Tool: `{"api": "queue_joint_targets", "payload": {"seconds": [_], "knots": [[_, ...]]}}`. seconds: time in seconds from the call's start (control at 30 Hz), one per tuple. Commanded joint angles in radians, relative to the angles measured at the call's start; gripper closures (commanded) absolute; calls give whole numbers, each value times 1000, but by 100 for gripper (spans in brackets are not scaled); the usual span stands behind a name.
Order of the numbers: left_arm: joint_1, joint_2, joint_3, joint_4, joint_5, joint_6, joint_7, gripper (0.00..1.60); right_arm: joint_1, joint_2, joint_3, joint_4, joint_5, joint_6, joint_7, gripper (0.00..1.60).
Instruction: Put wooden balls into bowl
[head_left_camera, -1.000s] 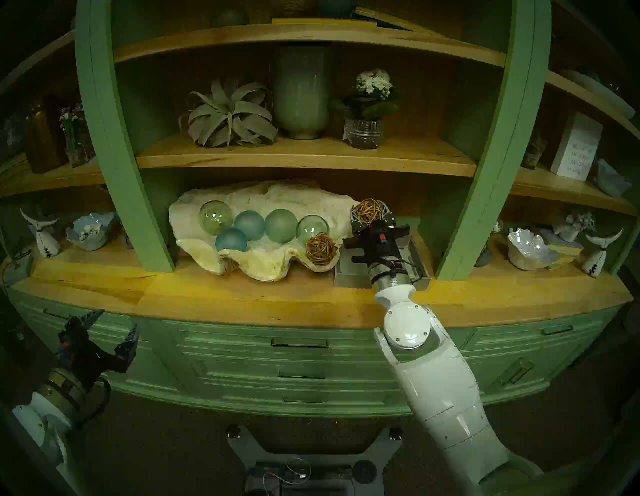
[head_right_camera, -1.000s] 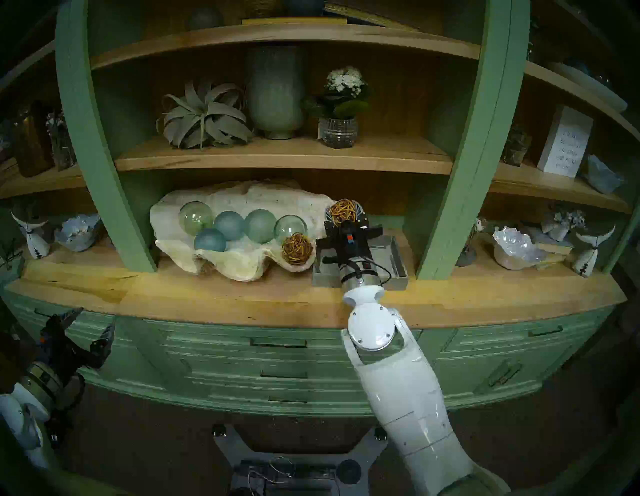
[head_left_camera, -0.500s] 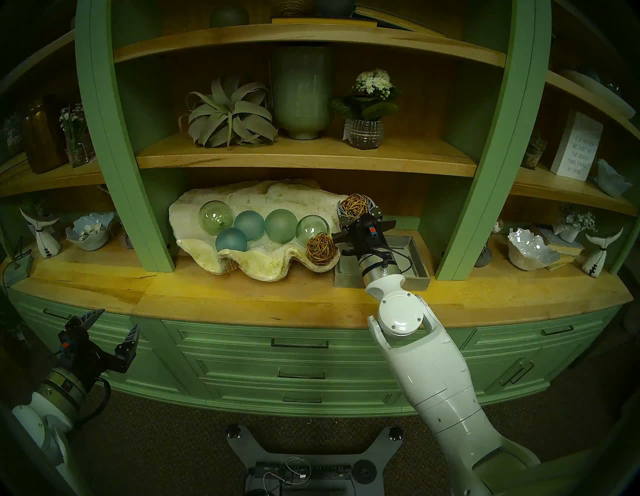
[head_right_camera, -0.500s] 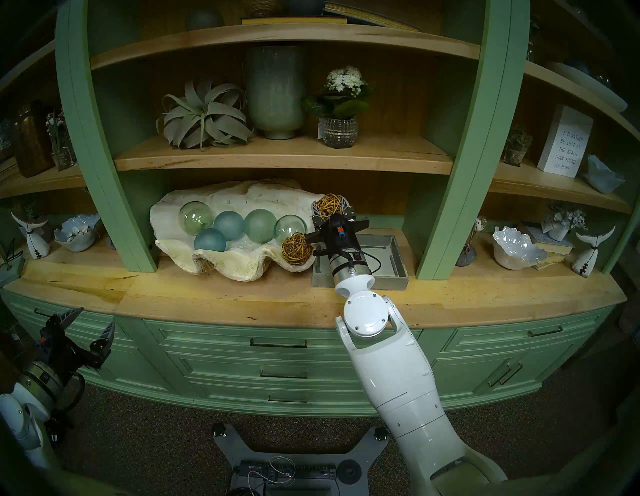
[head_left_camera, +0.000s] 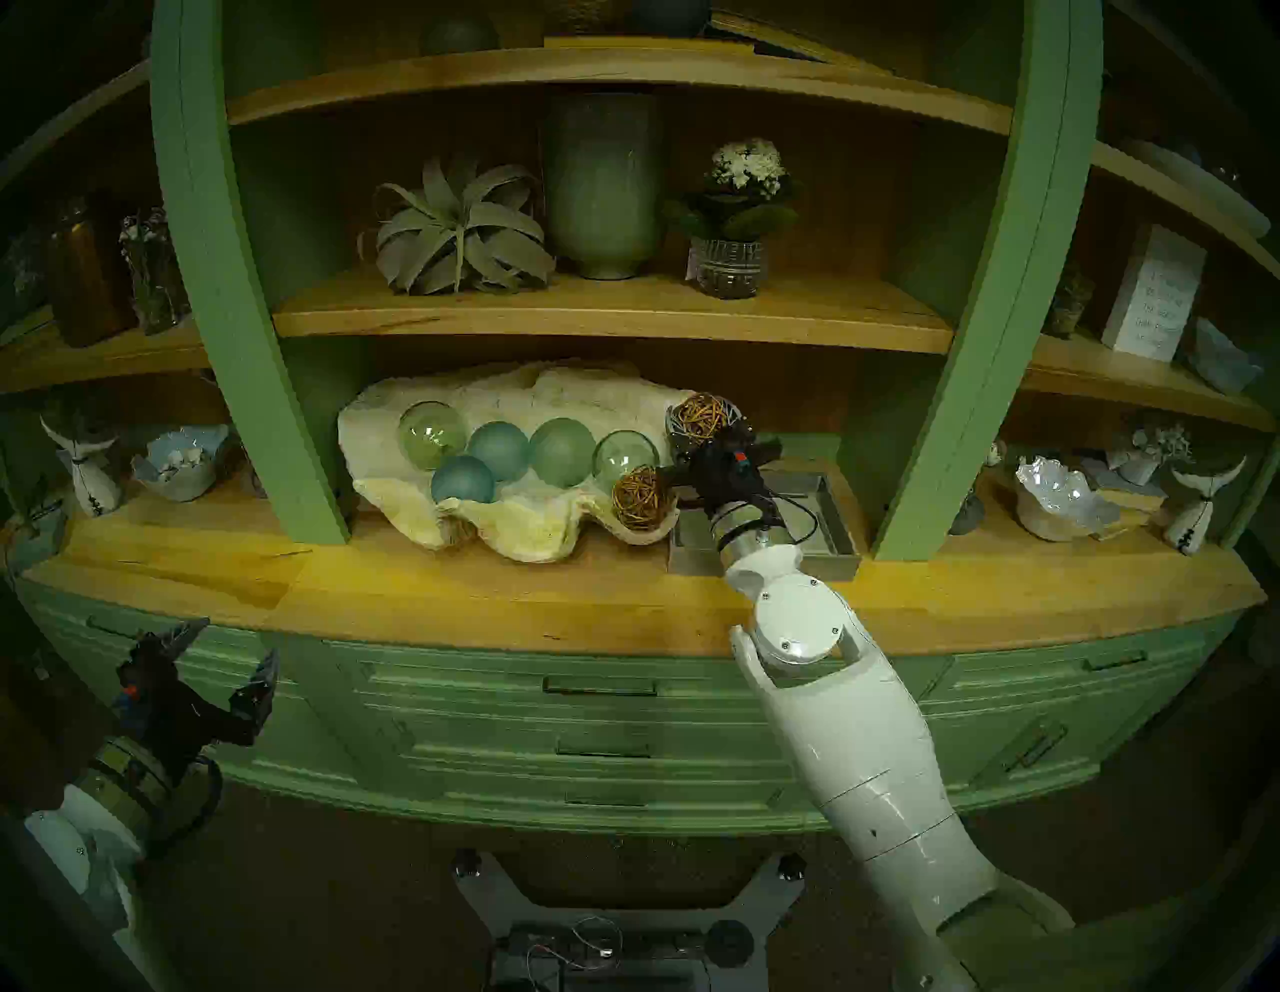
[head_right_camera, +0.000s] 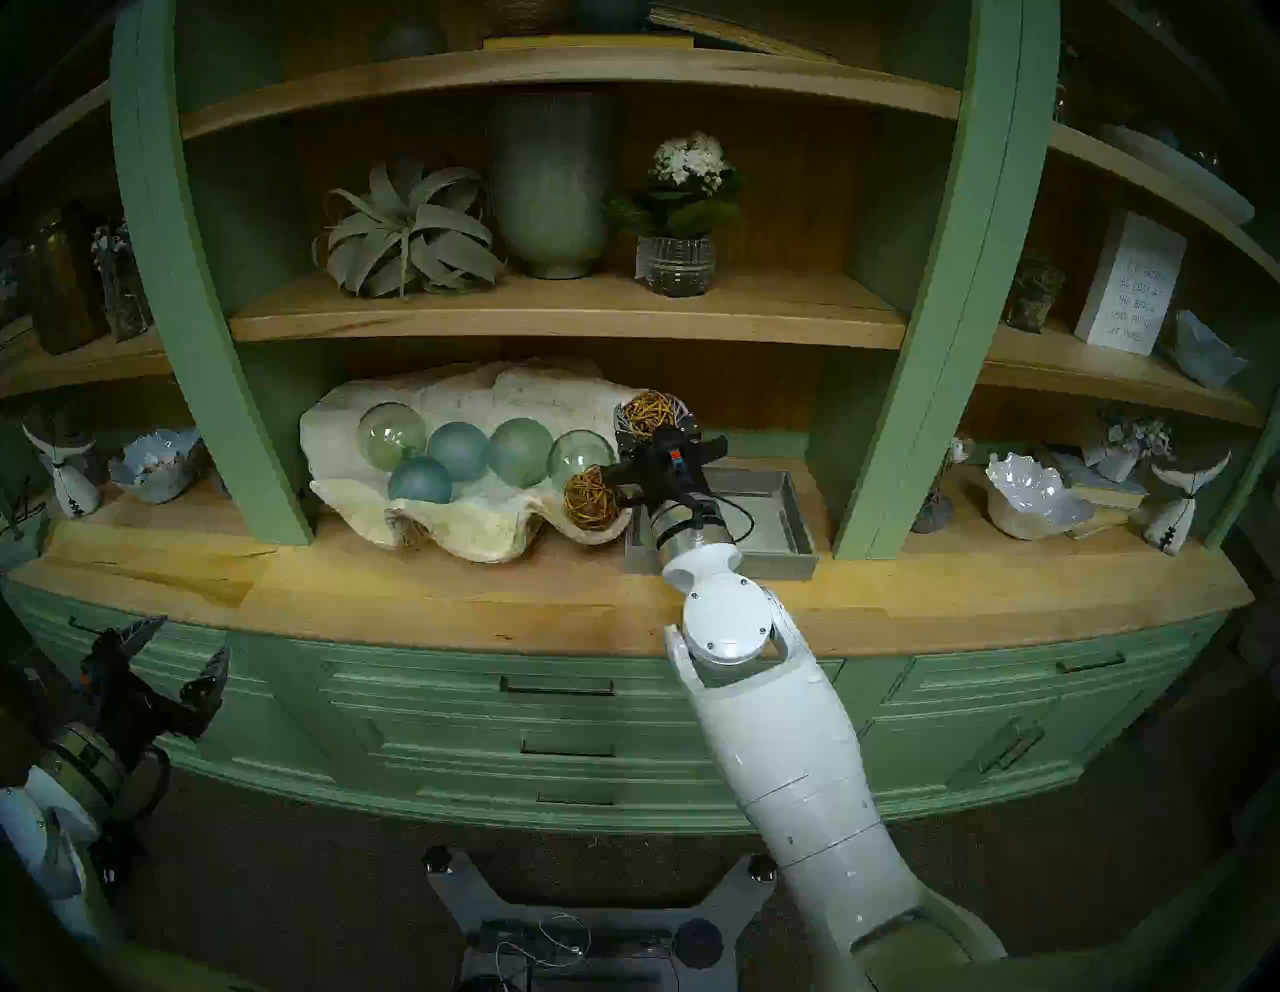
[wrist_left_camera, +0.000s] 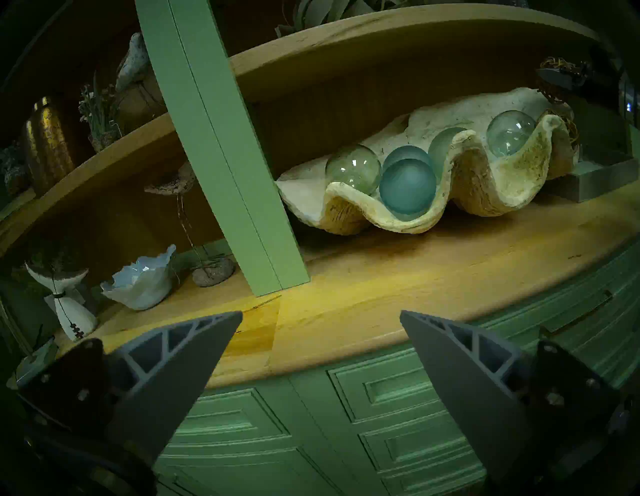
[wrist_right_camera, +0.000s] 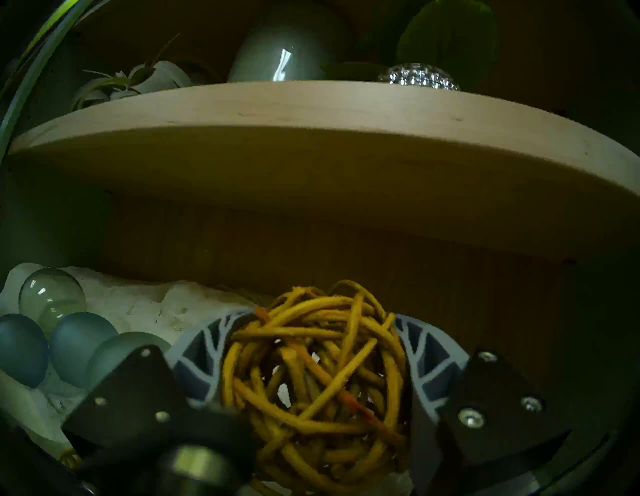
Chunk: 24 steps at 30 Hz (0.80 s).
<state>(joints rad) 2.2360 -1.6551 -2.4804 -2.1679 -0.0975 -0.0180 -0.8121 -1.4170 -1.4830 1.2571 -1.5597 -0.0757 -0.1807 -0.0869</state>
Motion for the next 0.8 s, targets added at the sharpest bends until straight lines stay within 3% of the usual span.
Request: {"api": "queue_joint_targets", "payload": {"seconds": [0.0, 0.17, 0.57, 0.63, 0.67, 0.77], "knots": [[-2, 1, -2, -28, -7, -2, -2, 0, 19, 3, 14, -14, 11, -13, 6, 153], [-2, 1, -2, -27, -7, -2, -2, 0, 24, 1, 18, 4, 19, -20, 16, 160], [-2, 1, -2, -27, -6, -3, -2, 0, 72, -20, 19, 66, 20, -29, 28, 154], [-2, 1, -2, -27, -6, -3, -2, 0, 76, -23, 19, 74, 20, -30, 29, 147], [-2, 1, -2, -27, -6, -3, -2, 0, 78, -25, 19, 78, 19, -32, 30, 133], [-2, 1, -2, -27, -6, -2, -2, 0, 81, -29, 20, 88, 19, -35, 32, 112]]}}
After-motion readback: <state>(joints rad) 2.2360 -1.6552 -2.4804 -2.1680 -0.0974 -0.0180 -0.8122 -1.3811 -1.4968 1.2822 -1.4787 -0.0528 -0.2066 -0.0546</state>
